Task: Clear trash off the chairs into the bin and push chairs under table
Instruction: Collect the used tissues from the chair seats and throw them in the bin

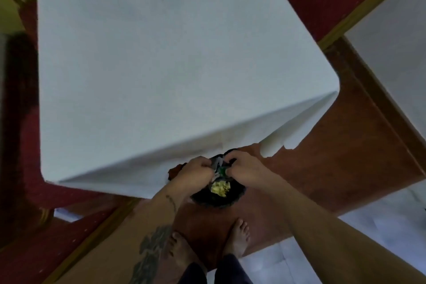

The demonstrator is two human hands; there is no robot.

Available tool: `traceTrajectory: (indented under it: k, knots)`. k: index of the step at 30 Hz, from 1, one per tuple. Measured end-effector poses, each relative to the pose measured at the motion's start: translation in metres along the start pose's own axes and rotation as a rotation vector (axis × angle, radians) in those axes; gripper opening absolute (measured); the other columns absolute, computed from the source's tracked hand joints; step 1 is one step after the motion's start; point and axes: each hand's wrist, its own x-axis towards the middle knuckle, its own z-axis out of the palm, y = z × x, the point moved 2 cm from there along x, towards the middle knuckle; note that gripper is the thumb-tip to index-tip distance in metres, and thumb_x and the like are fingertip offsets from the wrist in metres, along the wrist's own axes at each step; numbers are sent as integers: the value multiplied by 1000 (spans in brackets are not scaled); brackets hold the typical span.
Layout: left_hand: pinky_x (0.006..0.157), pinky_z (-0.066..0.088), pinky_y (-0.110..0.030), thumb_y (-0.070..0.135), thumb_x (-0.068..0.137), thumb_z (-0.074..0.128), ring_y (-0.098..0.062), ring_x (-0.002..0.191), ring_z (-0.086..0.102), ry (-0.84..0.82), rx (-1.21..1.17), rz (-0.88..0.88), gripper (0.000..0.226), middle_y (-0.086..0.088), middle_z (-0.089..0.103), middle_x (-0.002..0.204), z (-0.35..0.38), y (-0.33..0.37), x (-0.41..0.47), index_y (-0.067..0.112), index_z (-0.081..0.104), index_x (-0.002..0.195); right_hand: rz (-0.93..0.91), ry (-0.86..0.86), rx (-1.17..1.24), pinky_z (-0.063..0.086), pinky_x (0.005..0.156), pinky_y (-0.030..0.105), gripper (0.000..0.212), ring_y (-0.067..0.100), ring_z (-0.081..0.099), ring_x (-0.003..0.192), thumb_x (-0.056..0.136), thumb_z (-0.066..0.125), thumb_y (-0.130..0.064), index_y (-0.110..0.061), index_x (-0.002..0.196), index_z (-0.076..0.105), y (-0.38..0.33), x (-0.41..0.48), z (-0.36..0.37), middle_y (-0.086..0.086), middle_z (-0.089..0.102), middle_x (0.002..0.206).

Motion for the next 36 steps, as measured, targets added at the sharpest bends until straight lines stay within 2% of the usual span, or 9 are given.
traceTrajectory:
  k: [3, 5, 8, 11, 16, 20, 26, 30, 36]
  knots:
    - [58, 38, -33, 16, 94, 54, -21, 67, 50, -14, 33, 69, 29, -8, 58, 90, -16, 28, -51, 18, 53, 122, -82, -18, -75, 37, 42, 19, 35, 10, 53, 54, 94, 57, -12, -20, 129, 54, -34, -48, -20, 1, 62, 81]
    - [77, 52, -34, 20, 93, 56, -19, 91, 61, -16, 55, 91, 42, -7, 61, 113, -28, 41, -86, 17, 51, 135, -132, -2, -108, 46, 55, 22, 36, 13, 61, 71, 92, 61, -19, -24, 128, 56, -55, -79, -34, -1, 64, 92]
    - [96, 53, -40, 24, 92, 54, -21, 109, 60, -18, 99, 137, 48, -6, 58, 126, -48, 54, -137, 22, 49, 140, -207, 40, -150, 51, 72, 25, 32, 13, 63, 88, 91, 64, -25, -32, 121, 58, -88, -120, -52, -3, 62, 103]
    - [92, 55, -36, 26, 93, 55, -17, 109, 63, 2, 29, 188, 46, -4, 61, 125, -81, 65, -187, 24, 50, 138, -305, 84, -160, 50, 75, 27, 30, 12, 63, 86, 91, 65, -25, -34, 118, 59, -133, -148, -66, -3, 65, 102]
    - [86, 55, -31, 24, 94, 55, -14, 107, 65, 151, -102, 295, 40, -2, 64, 121, -156, 51, -254, 26, 54, 133, -410, 65, -192, 56, 94, 41, 31, 18, 66, 98, 89, 63, -27, -36, 118, 60, -207, -182, -53, -2, 66, 105]
    - [93, 54, -36, 22, 95, 54, -17, 110, 64, 273, -89, 299, 41, -4, 62, 124, -228, 4, -291, 23, 52, 136, -452, 31, -257, 55, 98, 45, 31, 29, 66, 106, 88, 62, -26, -36, 117, 61, -261, -189, -16, 1, 67, 106]
    - [92, 55, -35, 25, 98, 52, -13, 107, 62, 429, -47, 310, 44, 4, 58, 120, -355, -106, -320, 24, 47, 141, -468, 58, -350, 56, 97, 43, 28, 27, 65, 106, 91, 62, -24, -35, 117, 61, -342, -179, 56, 3, 68, 107]
    - [96, 55, -40, 25, 98, 52, -17, 108, 63, 491, -38, 296, 40, 0, 60, 119, -456, -196, -341, 23, 49, 138, -452, 94, -320, 57, 93, 43, 27, 25, 66, 104, 92, 63, -16, -31, 115, 63, -409, -162, 133, 9, 68, 106]
    - [77, 50, -28, 21, 96, 54, -19, 101, 66, 607, -15, 328, 39, -2, 64, 106, -578, -273, -369, 19, 54, 135, -395, 82, -283, 56, 87, 39, 29, 25, 64, 104, 94, 63, -11, -27, 118, 63, -492, -134, 228, 15, 64, 109]
